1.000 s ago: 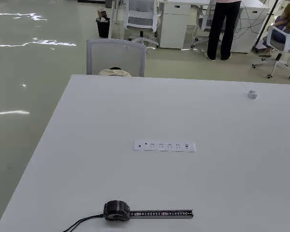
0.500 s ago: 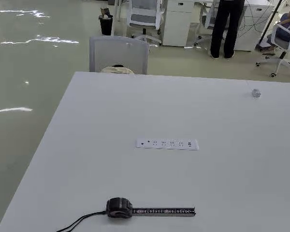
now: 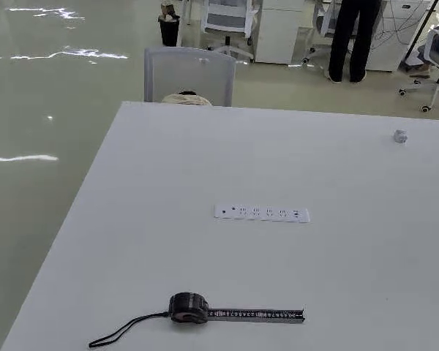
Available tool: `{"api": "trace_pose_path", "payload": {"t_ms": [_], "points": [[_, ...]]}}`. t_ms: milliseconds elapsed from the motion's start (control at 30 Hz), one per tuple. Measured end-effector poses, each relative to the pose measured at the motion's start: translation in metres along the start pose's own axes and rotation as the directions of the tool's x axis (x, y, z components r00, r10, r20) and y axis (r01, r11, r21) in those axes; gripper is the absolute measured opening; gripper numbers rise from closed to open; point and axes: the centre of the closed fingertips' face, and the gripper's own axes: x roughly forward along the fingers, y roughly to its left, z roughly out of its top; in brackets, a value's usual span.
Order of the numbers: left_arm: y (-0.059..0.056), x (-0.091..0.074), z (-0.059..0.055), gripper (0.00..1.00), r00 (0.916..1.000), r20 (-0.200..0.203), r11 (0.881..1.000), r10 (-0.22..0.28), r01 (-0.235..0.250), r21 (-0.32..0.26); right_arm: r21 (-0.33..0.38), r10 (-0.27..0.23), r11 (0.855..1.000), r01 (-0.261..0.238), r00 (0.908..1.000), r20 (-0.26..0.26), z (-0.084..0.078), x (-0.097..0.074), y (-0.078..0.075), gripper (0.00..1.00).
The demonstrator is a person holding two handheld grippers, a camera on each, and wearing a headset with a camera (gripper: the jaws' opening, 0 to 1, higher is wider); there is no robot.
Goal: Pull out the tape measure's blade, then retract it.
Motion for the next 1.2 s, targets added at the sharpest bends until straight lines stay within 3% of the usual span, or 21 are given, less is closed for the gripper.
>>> {"api": "trace_pose_path", "payload": {"t_ms": [267,733,1200], "points": [[0.0026,-0.0030,-0.0018,0.97,0.9998,-0.004,0.999,0.021,-0.021,-0.024,0.006,0.002,1.000,-0.002,0.9999,-0.015,-0.0079,-0.0016,0.0009,0.91],[0.0022,-0.0038,-0.0076,0.97,0.9994,-0.020,0.999,0.027,-0.028,-0.035,0.000,0.001,1.000,-0.001,0.9997,-0.024,-0.0056,-0.0003,-0.0028,0.91],[-0.0003,0.0038,0.0008,0.97,0.9984,-0.008,0.998,0.056,-0.056,-0.037,-0.003,0.007,1.000,-0.007,0.9993,-0.038,-0.0098,0.0060,-0.0060,0.89]]}}
